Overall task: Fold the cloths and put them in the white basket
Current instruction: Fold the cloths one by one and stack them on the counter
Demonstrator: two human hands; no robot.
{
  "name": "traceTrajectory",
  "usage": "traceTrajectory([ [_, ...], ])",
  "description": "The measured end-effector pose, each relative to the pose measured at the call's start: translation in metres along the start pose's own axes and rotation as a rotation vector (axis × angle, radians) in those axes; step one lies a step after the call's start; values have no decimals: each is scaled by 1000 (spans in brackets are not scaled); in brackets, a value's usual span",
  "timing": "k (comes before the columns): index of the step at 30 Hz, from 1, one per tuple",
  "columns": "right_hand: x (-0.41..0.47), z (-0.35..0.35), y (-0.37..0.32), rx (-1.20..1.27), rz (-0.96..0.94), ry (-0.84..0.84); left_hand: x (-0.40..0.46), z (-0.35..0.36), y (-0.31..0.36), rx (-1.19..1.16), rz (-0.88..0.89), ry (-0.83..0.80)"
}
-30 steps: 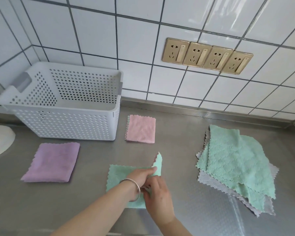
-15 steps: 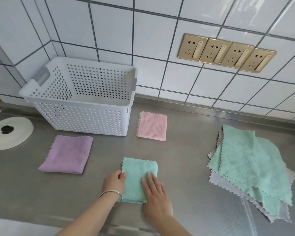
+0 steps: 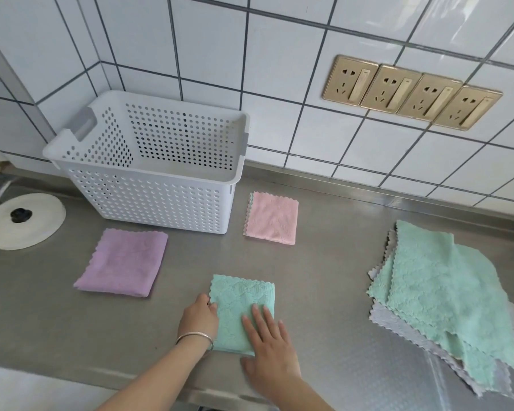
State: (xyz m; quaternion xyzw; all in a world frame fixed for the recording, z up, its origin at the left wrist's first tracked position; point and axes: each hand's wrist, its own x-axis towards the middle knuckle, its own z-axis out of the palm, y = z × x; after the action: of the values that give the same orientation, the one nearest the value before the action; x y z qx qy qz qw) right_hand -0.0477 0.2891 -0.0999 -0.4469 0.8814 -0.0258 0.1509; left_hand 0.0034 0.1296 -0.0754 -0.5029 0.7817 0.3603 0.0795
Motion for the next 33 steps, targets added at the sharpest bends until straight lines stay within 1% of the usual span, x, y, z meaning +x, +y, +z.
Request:
traceTrajectory([
  [3, 0, 2, -2, 38, 4, 50, -2, -2, 0, 31, 2, 13],
  [5, 0, -6, -2, 126, 47, 150, -5, -1, -5, 48, -2, 90],
  [6, -1, -11, -1, 201, 102, 207, -8, -1, -9, 49, 1, 144],
  [7, -2, -14, 1, 259, 181, 282, -9, 1, -13, 61, 3, 194],
  [8, 0, -19, 3, 318, 283, 322, -11, 2, -15, 87, 2, 234],
  [9, 4, -25, 5, 370, 402, 280, -11, 4, -18, 120, 3, 252],
  [10, 6, -28, 7, 384, 492, 202, -12, 6, -19, 161, 12, 253],
  [12, 11, -29, 12, 415, 587, 48, -11, 7, -18, 252, 45, 212],
  [14, 15, -30, 13, 482, 614, -38, -8, 7, -14, 293, 61, 177],
  [15, 18, -30, 13, 529, 628, -59, -7, 6, -11, 273, 61, 162],
  [17, 23, -34, 13, 699, 669, -63, -4, 4, -2, 118, 51, 142],
  [19, 29, -46, 16, 892, 701, -19, 0, 0, 13, -87, 56, 108],
  [21, 39, -61, 26, 994, 678, 64, 9, -6, 35, -226, 82, 103],
  [24, 66, -90, 48, 1030, 624, 165, 33, -18, 73, -410, 101, 112],
  [26, 91, -110, 66, 1029, 597, 208, 52, -23, 101, -517, 150, 84],
  [29, 132, -136, 90, 1069, 581, 250, 79, -29, 142, -536, 285, 88],
  [31, 160, -143, 103, 1096, 598, 251, 100, -29, 163, -438, 359, 113],
  [33, 181, -142, 113, 1121, 630, 234, 122, -23, 174, -333, 360, 118],
])
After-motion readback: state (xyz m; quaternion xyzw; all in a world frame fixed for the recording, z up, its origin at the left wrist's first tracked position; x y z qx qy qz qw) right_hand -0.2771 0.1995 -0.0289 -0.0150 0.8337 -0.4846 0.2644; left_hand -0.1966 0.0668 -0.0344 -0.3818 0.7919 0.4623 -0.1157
